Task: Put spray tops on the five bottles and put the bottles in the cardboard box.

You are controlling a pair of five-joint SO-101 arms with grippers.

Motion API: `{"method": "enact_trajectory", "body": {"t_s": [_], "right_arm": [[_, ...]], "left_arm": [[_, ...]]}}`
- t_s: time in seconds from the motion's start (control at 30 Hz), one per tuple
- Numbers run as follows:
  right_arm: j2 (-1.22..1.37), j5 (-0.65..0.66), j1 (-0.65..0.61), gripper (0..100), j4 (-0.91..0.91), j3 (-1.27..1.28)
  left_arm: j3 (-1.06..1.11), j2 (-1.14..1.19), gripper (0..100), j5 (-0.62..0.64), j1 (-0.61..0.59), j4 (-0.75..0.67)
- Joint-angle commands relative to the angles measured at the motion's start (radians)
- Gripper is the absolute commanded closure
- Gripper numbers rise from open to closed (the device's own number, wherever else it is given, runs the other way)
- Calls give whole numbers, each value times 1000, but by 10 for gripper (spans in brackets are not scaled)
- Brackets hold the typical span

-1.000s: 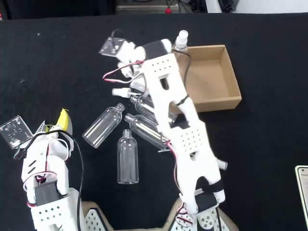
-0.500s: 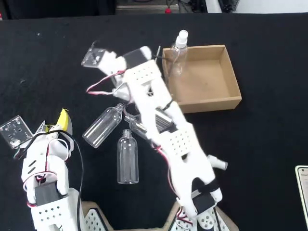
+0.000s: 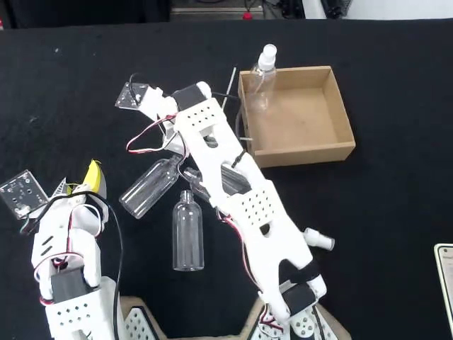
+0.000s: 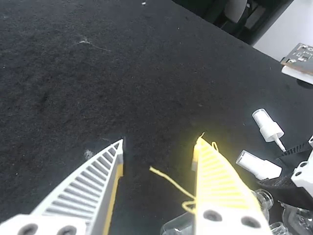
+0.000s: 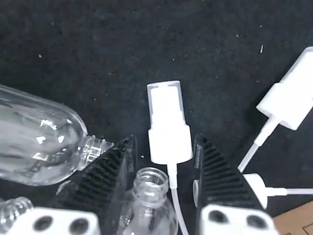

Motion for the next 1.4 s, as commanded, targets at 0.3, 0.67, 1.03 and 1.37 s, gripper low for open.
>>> {"method": "enact_trajectory", "body": {"t_s": [0.3,0.67,1.03,1.37], "right_arm": [[12,-57,18,982,-11,-165],[-25,-186,60,987,196,-510],[-295,-379,109,988,199,-331],[-803,-373,126,988,190,354]], "left_arm": [[-10,-9,773,5,-5,-23],[-10,-9,773,5,-5,-21],[-8,-8,773,5,-5,-21],[-8,-8,773,5,-5,-21]]}}
